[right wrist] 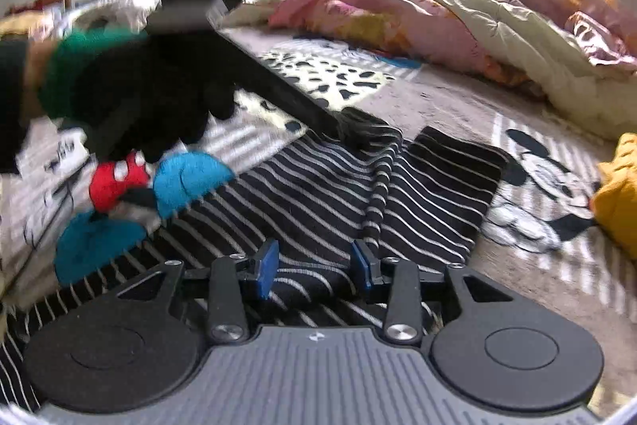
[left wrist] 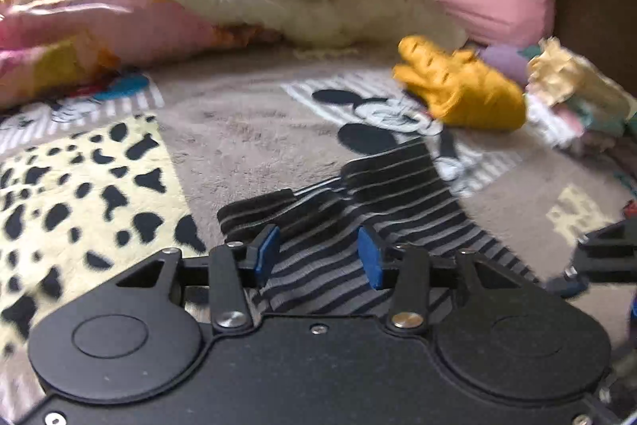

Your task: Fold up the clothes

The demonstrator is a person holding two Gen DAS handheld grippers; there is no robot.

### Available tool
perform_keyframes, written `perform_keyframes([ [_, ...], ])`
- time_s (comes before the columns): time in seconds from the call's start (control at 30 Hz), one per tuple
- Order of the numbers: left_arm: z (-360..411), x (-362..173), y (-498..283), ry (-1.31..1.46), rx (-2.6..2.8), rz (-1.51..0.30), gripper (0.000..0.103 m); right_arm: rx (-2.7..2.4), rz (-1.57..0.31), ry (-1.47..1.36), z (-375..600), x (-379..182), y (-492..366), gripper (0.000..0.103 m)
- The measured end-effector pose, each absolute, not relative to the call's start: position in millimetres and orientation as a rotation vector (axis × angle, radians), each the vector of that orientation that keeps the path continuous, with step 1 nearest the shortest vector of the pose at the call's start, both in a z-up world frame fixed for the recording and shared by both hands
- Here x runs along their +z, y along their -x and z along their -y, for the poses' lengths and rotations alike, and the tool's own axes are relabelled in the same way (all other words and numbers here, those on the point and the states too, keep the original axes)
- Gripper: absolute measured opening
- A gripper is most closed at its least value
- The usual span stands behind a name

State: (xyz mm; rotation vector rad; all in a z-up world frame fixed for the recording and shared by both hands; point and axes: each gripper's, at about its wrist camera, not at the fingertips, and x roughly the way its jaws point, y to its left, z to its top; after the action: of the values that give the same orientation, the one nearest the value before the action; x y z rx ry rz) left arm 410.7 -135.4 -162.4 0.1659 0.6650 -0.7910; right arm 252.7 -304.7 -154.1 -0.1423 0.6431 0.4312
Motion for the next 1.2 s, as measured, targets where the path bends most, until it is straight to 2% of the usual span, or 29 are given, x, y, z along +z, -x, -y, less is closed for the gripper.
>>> perform_keyframes([
  [0.1,117.0,-155.2,-364.1,-0.201,-0.824,-0.654,0.042,0.439,-0.621,0.042,323.4,-142.4,-226.7,0.041],
  [0.2,103.3,-158.5,-312.2,-0.228,-0.831,-0.696,0.042,0.390,-0.637,0.068,333.8,-139.3,-194.5,0.041],
  [0.3,80.7,-164.9,-276.0,-0.065,-0.807,-0.787,0.043,0.337,-0.699,-0.053,351.5,-145.3,-165.3,0.043],
  [0.37,59.7,-169.5,-255.1,0.055,-0.776,-0.840,0.046,0.304,-0.736,-0.242,371.7,-153.2,-144.9,0.058],
  [0.43,39.6,-176.2,-236.6,0.184,-0.728,-0.896,0.051,0.271,-0.769,-0.424,387.0,-166.6,-125.0,0.063],
  [0.6,19.9,-204.2,-203.8,0.385,-0.641,-1.006,0.055,0.240,-0.767,-0.740,388.1,-195.8,-89.4,0.064],
  [0.7,23.7,-211.2,-190.6,0.453,-0.609,-1.007,0.053,0.244,-0.772,-0.801,372.8,-201.5,-87.3,0.064],
  [0.73,25.0,-212.0,-188.0,0.484,-0.589,-1.004,0.052,0.234,-0.767,-0.809,367.7,-203.0,-88.2,0.063],
  [0.77,28.3,-212.7,-184.8,0.495,-0.591,-1.011,0.035,0.223,-0.761,-0.821,363.1,-204.7,-89.3,0.055],
  [0.8,31.5,-213.5,-181.5,0.507,-0.593,-1.019,0.017,0.213,-0.754,-0.832,358.6,-206.4,-90.5,0.042],
  [0.83,34.8,-214.3,-178.3,0.518,-0.595,-1.026,0.014,0.201,-0.758,-0.843,356.0,-208.0,-92.3,0.025],
  [0.87,37.5,-215.1,-173.1,0.532,-0.590,-1.032,0.012,0.188,-0.765,-0.853,353.9,-209.6,-94.2,0.021],
  [0.97,33.7,-218.2,-160.5,0.682,-0.604,-1.064,0.011,0.209,-0.740,-0.848,359.0,-200.4,-87.1,0.018],
  [1.1,31.7,-215.9,-142.4,0.700,-0.611,-1.061,0.011,0.189,-0.748,-0.759,376.1,-177.3,-68.2,0.018],
  [1.13,32.5,-216.6,-142.7,0.658,-0.599,-1.063,0.011,0.193,-0.771,-0.720,375.4,-177.4,-69.5,0.022],
  [1.2,34.0,-217.8,-143.1,0.574,-0.573,-1.066,0.025,0.211,-0.819,-0.641,372.6,-178.9,-73.9,0.028],
])
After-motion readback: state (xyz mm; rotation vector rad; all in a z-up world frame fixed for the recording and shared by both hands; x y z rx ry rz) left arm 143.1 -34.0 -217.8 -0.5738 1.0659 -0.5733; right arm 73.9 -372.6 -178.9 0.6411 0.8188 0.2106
